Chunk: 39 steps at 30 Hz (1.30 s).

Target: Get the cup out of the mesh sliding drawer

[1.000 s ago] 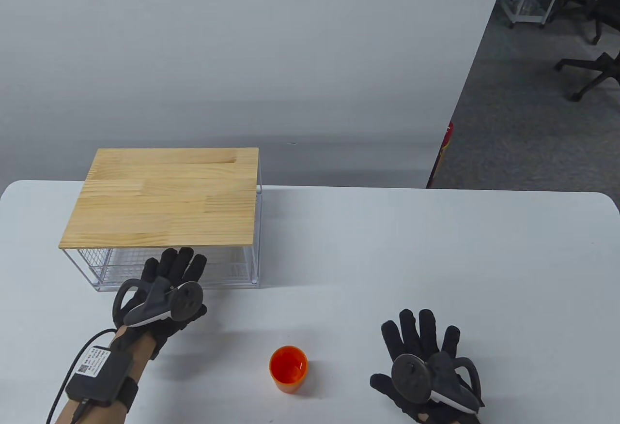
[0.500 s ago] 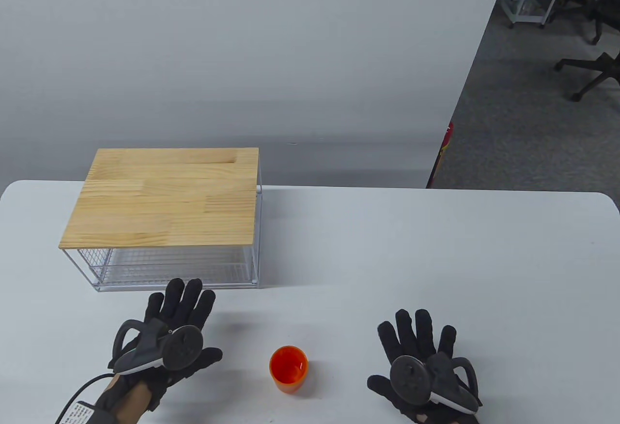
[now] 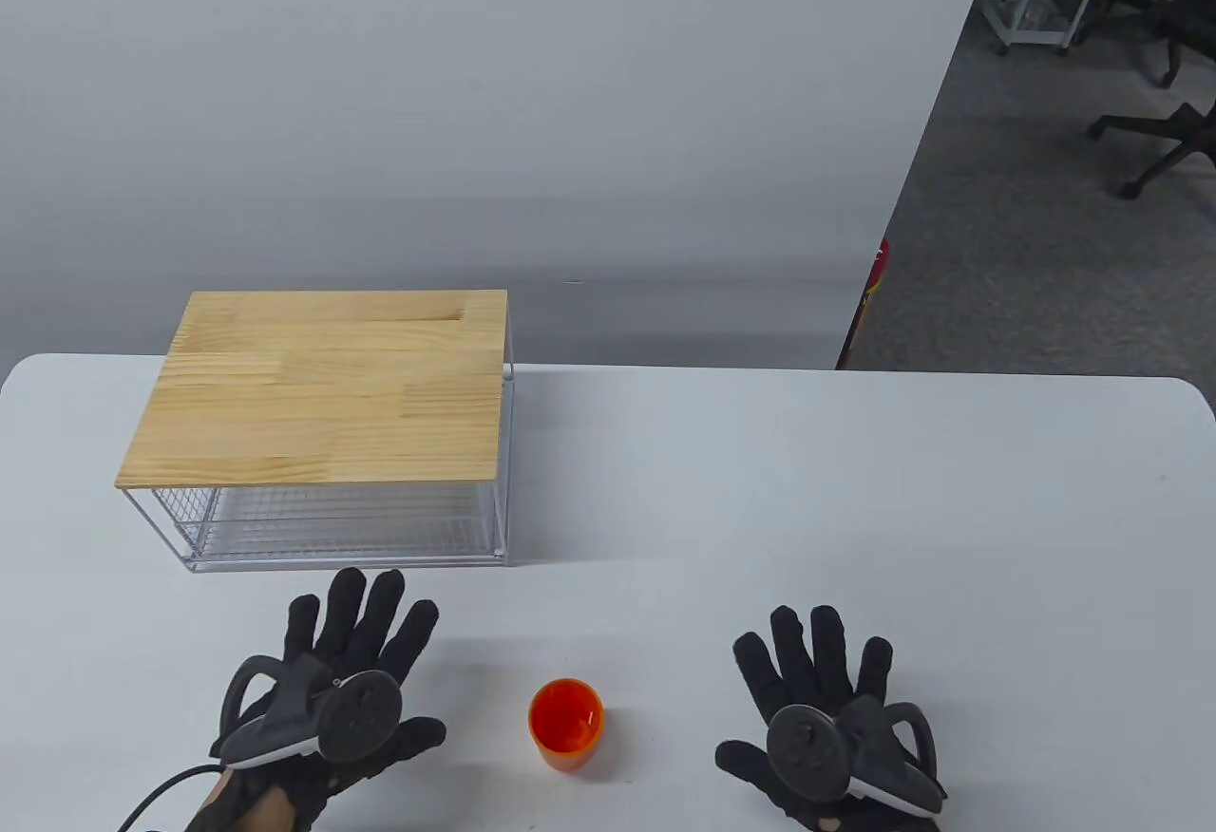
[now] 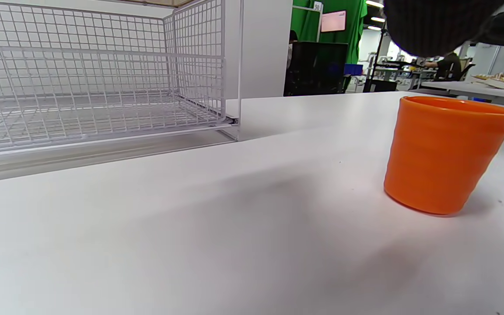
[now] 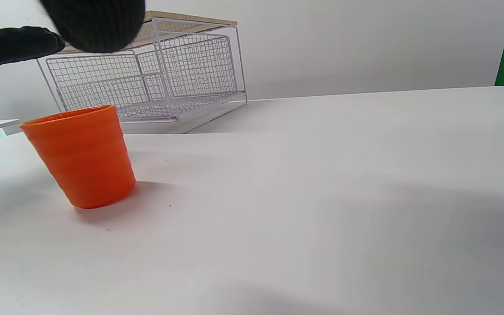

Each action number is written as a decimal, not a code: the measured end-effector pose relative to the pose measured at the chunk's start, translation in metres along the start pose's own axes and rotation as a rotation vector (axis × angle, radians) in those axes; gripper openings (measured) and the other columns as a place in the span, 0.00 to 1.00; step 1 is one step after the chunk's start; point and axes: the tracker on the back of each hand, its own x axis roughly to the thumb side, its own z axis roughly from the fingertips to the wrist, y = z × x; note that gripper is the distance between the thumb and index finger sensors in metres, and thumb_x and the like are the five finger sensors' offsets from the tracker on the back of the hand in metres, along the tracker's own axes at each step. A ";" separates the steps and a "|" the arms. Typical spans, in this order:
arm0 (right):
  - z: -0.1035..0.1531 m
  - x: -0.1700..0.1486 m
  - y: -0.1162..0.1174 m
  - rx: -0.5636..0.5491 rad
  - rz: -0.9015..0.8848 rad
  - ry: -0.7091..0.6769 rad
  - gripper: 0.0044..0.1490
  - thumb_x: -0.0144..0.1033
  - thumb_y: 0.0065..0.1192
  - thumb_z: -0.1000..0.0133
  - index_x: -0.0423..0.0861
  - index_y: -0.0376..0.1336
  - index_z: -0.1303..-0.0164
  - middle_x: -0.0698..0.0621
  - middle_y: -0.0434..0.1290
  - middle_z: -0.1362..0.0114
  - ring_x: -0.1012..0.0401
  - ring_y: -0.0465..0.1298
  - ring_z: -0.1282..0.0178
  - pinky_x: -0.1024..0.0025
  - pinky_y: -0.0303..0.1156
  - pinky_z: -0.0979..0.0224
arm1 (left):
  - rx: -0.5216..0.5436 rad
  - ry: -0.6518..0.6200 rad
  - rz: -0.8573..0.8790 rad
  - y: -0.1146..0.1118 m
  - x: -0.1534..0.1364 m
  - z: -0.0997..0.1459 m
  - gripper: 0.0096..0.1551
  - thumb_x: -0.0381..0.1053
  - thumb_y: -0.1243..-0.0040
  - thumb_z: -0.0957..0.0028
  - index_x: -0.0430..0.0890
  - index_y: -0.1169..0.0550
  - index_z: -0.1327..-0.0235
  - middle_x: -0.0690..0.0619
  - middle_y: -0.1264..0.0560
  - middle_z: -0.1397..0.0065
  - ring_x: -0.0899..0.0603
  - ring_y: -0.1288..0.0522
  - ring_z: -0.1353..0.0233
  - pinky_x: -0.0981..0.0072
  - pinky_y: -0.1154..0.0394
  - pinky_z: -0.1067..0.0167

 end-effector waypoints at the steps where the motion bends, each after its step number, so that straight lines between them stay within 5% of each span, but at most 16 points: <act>1: 0.000 0.000 0.000 -0.001 0.000 0.000 0.60 0.69 0.49 0.45 0.45 0.34 0.16 0.29 0.30 0.13 0.29 0.26 0.22 0.17 0.25 0.37 | -0.006 -0.003 0.015 0.000 0.001 0.001 0.64 0.79 0.53 0.48 0.44 0.62 0.16 0.31 0.68 0.16 0.16 0.69 0.21 0.13 0.67 0.36; 39: 0.000 -0.006 0.001 0.008 0.017 0.037 0.63 0.76 0.42 0.47 0.46 0.32 0.14 0.29 0.28 0.13 0.28 0.23 0.23 0.15 0.22 0.39 | -0.105 -0.065 0.073 -0.009 0.012 0.001 0.64 0.82 0.59 0.47 0.45 0.68 0.18 0.32 0.76 0.19 0.16 0.76 0.25 0.13 0.73 0.42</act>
